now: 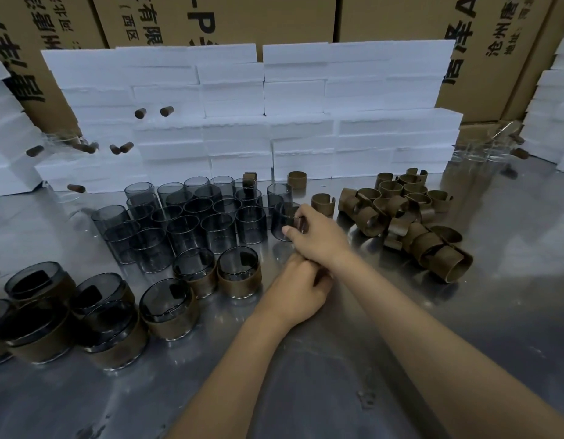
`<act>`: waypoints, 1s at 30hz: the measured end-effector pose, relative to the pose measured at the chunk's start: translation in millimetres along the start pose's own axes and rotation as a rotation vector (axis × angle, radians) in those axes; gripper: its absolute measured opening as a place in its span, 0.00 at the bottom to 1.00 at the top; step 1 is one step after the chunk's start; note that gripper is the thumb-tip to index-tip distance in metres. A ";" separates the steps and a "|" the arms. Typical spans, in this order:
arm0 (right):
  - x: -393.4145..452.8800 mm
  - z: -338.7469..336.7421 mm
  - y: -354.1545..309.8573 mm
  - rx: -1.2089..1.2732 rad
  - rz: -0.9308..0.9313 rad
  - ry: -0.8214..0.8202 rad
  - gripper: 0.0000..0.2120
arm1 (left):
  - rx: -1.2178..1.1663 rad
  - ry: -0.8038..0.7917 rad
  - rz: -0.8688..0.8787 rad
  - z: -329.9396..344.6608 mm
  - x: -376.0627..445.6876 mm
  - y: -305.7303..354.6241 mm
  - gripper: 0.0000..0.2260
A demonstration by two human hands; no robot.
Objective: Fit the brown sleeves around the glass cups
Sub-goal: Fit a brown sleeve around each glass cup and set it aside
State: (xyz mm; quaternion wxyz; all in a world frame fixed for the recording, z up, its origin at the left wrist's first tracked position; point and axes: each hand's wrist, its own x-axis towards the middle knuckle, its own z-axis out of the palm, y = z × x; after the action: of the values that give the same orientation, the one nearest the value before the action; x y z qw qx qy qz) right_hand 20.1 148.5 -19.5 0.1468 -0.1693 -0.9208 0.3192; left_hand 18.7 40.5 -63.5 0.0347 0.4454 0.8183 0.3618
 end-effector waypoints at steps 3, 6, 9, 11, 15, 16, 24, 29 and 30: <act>-10.3 -11.6 2.3 0.166 -0.010 0.098 0.12 | -0.032 0.031 -0.030 -1.4 1.3 1.4 0.09; -21.4 -27.4 9.0 0.353 0.055 0.247 0.10 | -0.277 0.167 -0.211 -3.0 3.0 6.6 0.08; -35.2 -35.1 20.4 0.478 0.113 0.309 0.10 | -0.635 0.345 -0.372 -7.6 6.0 10.3 0.05; -46.8 -30.7 28.2 0.503 0.124 0.316 0.14 | -0.890 0.357 -0.439 -12.4 7.8 12.2 0.08; -60.7 -11.8 31.0 0.548 0.133 0.248 0.27 | -1.119 0.241 -0.420 -14.1 4.0 17.4 0.22; -60.8 -9.1 29.8 0.577 0.149 0.221 0.28 | -1.151 0.228 -0.404 -14.4 2.8 18.5 0.24; -59.3 -13.7 29.1 0.822 0.120 -0.019 0.09 | -1.191 0.125 -0.312 -15.5 -1.6 27.3 0.31; -60.5 -7.8 28.5 0.762 0.147 0.065 0.24 | -1.178 0.181 -0.349 -12.0 -0.9 24.7 0.27; -60.4 -5.6 28.9 0.744 0.145 0.071 0.30 | -1.176 0.185 -0.340 -12.1 -1.4 24.2 0.26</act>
State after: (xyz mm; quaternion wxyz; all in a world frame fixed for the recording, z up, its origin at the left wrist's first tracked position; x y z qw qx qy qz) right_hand 82.8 148.3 -43.5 0.2071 -0.1799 -0.7220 0.6351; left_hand 31.9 40.9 -39.9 0.2604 0.1820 0.5412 0.7786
